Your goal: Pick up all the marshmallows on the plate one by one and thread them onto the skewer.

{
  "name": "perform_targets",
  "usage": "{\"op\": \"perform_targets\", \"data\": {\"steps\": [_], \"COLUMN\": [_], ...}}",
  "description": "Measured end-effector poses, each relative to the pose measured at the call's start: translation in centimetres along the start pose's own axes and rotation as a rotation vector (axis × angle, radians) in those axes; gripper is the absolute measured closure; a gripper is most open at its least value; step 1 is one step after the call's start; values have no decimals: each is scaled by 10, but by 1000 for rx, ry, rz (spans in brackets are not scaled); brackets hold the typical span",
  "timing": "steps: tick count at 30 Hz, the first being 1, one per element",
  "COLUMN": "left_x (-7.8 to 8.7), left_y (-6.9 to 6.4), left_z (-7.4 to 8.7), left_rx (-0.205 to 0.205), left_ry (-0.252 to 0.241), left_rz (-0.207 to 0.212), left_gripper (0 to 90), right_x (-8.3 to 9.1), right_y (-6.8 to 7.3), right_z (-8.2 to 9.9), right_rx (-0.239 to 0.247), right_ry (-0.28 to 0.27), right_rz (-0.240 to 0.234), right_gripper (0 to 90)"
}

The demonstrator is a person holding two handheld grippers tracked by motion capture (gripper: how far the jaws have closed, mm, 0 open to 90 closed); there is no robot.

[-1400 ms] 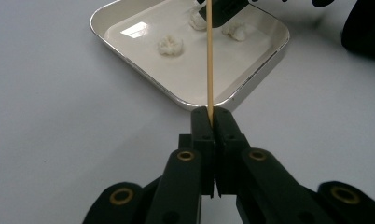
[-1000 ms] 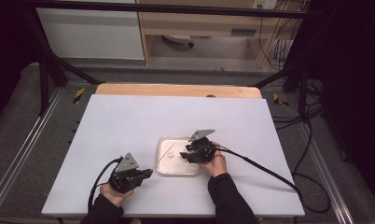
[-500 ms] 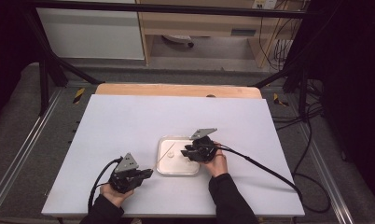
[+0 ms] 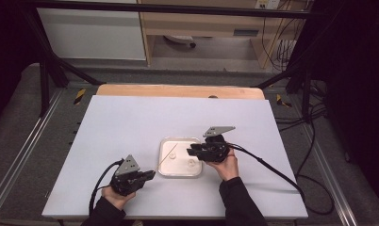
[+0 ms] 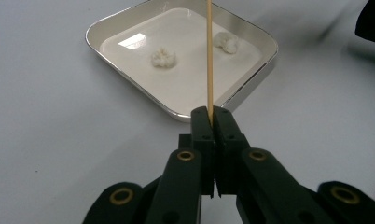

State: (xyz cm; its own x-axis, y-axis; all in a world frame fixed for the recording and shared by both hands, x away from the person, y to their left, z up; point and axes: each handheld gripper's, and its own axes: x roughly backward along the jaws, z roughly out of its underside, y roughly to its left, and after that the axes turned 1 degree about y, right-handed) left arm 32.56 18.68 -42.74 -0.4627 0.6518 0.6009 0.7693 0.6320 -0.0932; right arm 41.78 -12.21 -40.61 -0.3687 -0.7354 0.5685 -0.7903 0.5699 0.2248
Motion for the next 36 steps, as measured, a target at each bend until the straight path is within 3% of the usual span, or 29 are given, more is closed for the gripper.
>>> {"op": "perform_targets", "data": {"steps": [11, 17, 27, 36], "left_x": [-3, -5, -4, -2], "left_y": [-5, -7, -10, -15], "left_z": [-1, -2, -3, -3], "left_rx": [-16, -24, -48, -32], "left_ry": [-27, -36, -54, -56], "left_rz": [29, 35, 31, 34], "left_gripper": [883, 883, 883, 883], "right_x": [33, 38, 33, 28], "right_y": [9, 11, 10, 10], "right_z": [-5, -9, -13, -14], "right_rx": [-73, -123, -184, -205], "right_ry": [-156, -230, -282, -285], "right_rz": [-91, -151, -200, -226], "right_gripper": [691, 690, 695, 700]}}
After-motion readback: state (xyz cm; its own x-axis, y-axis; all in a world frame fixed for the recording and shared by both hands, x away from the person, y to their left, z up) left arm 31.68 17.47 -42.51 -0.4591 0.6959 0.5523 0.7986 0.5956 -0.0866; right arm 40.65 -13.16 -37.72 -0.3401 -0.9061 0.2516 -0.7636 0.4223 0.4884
